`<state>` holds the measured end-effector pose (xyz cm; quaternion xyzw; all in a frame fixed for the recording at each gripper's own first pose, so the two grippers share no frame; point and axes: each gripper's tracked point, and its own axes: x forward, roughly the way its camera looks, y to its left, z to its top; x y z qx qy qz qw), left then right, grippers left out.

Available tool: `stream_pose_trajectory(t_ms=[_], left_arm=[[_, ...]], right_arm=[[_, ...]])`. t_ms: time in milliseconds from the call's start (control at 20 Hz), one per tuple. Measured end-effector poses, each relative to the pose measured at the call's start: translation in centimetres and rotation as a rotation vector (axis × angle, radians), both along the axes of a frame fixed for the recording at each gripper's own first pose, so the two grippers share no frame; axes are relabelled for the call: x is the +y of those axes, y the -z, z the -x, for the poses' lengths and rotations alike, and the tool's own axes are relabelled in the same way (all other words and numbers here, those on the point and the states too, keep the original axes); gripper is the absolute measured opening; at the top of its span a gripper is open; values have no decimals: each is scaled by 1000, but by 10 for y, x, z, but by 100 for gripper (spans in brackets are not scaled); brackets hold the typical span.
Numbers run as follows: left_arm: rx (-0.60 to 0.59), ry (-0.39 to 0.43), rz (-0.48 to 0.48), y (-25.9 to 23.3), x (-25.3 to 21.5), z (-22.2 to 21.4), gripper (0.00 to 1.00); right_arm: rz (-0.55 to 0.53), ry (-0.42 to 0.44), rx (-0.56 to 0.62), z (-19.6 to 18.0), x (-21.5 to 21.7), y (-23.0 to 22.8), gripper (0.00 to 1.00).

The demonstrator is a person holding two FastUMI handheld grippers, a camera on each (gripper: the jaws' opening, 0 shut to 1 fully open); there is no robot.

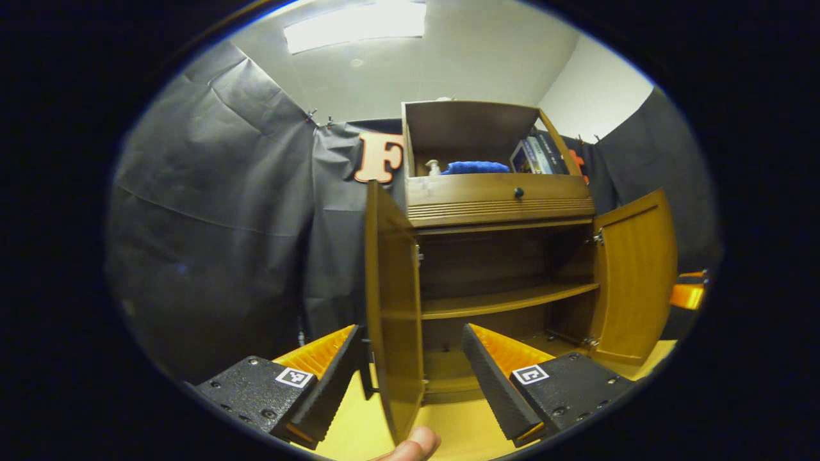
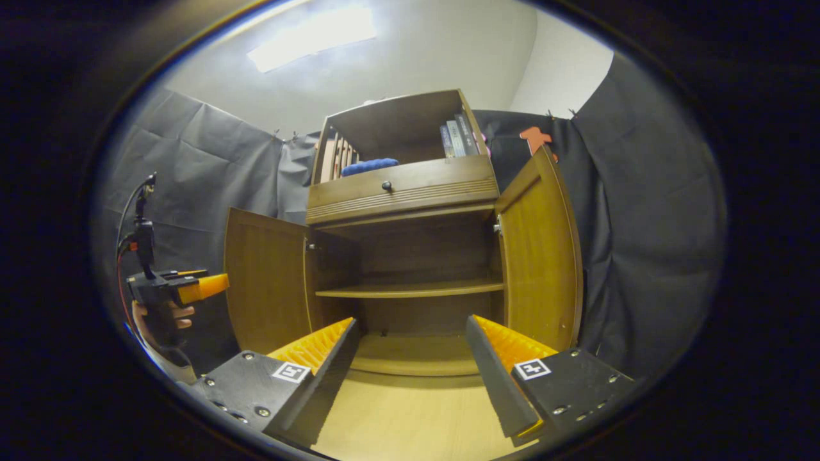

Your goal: Open the right door of the double-door shoe cabinet with the right hand, and open the left door with the left hand.

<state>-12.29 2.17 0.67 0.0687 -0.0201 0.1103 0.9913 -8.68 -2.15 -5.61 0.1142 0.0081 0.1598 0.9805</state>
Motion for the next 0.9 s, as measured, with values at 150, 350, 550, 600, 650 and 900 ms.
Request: stream_pose_trajectory(t_ms=[150,350,550,600,650,900], left_arm=[[-41,13,39,-10,-23,-14,97],[-56,56,85,-7,-55,-41,96],[26,58,109,20,-78,-77,96],[58,65,117,29,-86,-86,96],[84,72,124,37,-94,-96,96],[141,87,88,56,-116,-130,96]], right_arm=[[11,-5,21,-13,-2,2,100],[1,27,21,-38,-7,-9,100],[35,55,49,-63,-13,-14,100],[52,63,65,-69,-14,-14,100],[73,64,78,-73,-14,-15,100],[132,69,98,-94,-5,-27,100]])
